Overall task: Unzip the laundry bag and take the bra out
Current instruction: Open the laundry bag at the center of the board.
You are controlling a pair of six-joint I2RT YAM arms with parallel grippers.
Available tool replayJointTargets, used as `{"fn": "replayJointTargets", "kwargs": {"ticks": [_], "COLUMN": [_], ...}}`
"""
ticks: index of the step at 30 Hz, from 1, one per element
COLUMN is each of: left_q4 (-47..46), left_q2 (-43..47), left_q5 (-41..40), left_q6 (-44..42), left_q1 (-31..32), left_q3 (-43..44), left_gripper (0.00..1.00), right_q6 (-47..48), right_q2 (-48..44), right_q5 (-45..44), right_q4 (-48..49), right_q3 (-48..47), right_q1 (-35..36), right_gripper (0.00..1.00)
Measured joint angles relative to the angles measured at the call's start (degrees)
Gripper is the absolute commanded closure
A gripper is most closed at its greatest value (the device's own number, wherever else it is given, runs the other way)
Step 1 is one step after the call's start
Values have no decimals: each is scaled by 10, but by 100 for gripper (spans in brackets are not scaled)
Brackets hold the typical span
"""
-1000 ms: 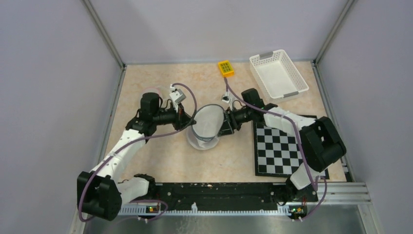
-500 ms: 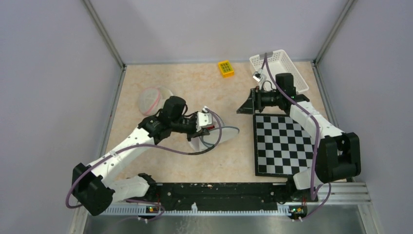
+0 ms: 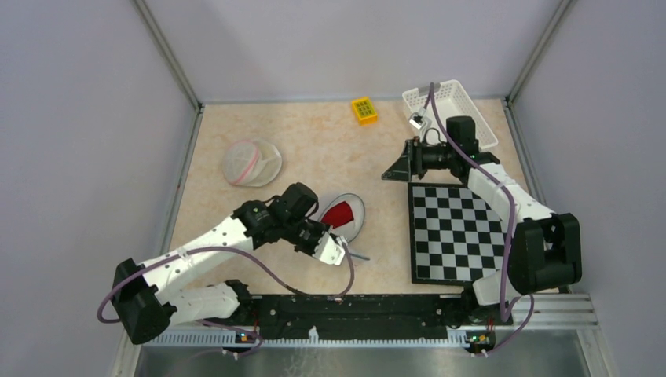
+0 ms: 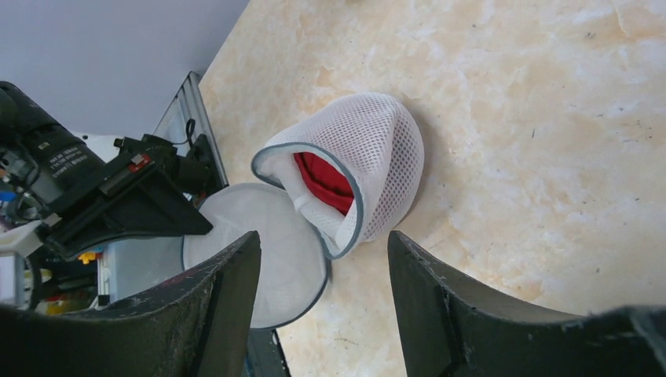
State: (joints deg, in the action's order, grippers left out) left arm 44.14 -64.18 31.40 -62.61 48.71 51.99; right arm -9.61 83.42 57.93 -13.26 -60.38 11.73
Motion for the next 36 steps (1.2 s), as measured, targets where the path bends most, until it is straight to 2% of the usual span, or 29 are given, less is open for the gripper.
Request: {"fn": "replayJointTargets", "kwargs": {"ticks": [4,7,10,12,14,20,27,31,36], "left_q4": [23,39,53,67,83,119,118,46,-116], "left_q2": [22,52,80,103,123,147,120,106,41], "left_q5": [-35,-69,-100,-122,-136,-140,-66,-39,-57], "left_q6": [-61,-108,-141,-161,-174,-142,-66,2,91], "left_q1": [8,9,9,9,9,7,-46,-66,-66], "left_q3": [-40,-75,-96,-106,-111,-98,-16,-12,-31], "left_gripper": [86,72,50,42,39,41,43,48,58], "right_q6": [-5,-6,-6,-5,-4,-4,-5,-10,-28], "right_q2": [7,13,21,26,30,44,79,110,152], "right_q5": [2,2,1,-2,-7,-28,-58,-69,-72], "right_q4": [6,9,11,11,11,17,31,45,65], "right_q3": [0,0,0,0,0,0,-1,-1,-2], "right_q1": [2,5,16,27,38,64,90,101,108], "right_gripper": [40,40,40,40,40,40,36,36,36]}}
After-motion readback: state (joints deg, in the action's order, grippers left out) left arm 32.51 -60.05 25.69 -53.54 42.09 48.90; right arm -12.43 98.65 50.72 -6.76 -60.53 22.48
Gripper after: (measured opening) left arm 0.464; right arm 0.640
